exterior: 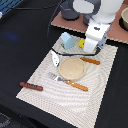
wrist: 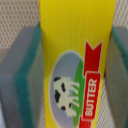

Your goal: Interact with the objects in diverse but meaningful ways.

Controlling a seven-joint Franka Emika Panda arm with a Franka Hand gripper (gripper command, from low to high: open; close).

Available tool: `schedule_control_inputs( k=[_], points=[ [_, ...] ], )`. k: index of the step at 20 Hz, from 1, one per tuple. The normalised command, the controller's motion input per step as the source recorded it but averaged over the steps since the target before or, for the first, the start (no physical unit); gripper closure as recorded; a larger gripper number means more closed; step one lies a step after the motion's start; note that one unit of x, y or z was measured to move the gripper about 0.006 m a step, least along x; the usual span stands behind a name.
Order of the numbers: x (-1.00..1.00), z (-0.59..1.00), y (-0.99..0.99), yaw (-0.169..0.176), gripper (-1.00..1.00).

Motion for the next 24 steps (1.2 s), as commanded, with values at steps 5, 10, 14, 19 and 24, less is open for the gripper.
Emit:
schedule_control_inputs(
  k=[5, 10, 14, 19, 24],
  points=[
    [-0.3, 0.91, 0.09, 0.067, -1.0],
    [-0.61, 0.69, 0.08, 0.051, -1.0],
    [-0.84, 0.49, -0.01, 0.009, -1.0],
    [-0.97, 0.07, -0.08, -0.005, -1.0],
    [-0.96, -0.1, -0.15, -0.023, -1.0]
  ],
)
